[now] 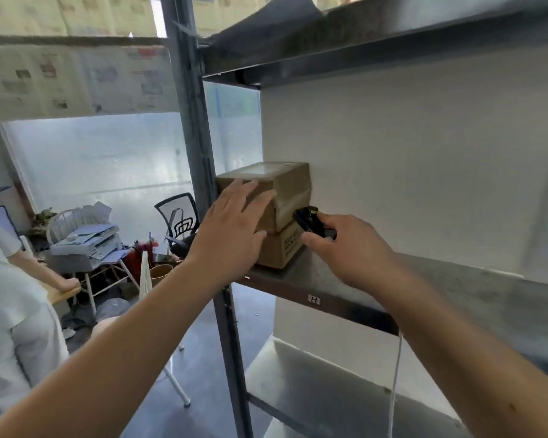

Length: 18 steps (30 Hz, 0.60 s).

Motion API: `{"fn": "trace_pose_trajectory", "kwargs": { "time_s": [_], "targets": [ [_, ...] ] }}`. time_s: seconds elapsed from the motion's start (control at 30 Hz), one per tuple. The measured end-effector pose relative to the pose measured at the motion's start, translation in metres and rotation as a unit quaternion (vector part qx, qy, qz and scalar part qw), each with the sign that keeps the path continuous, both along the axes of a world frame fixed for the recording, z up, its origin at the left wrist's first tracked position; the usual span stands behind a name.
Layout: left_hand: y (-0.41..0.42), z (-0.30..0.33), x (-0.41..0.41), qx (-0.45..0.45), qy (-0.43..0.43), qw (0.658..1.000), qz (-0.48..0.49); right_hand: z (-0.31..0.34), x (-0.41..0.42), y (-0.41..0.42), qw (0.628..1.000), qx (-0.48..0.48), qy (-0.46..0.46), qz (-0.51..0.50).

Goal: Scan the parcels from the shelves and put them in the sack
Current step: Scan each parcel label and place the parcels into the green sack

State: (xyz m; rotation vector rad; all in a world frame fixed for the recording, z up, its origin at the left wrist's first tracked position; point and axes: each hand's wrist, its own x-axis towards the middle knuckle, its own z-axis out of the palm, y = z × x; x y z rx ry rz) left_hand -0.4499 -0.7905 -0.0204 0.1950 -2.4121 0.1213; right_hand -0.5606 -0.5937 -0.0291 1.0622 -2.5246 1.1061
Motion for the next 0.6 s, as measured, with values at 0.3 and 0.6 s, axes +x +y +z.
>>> {"fn": "trace_pose_trajectory", "kwargs": {
  "time_s": [0.3, 0.6],
  "targets": [
    [-0.054, 0.049, -0.067, 0.008, -0.047, 0.996, -0.069, 0.012, -0.032, -0.032, 0.996, -0.027, 0.005, -0.084],
    [-0.039, 0.064, -0.078, 0.105, -0.039, 0.994, -0.010, 0.013, -0.049, -0.028, 0.988, 0.013, 0.010, -0.151]
  ]
}}
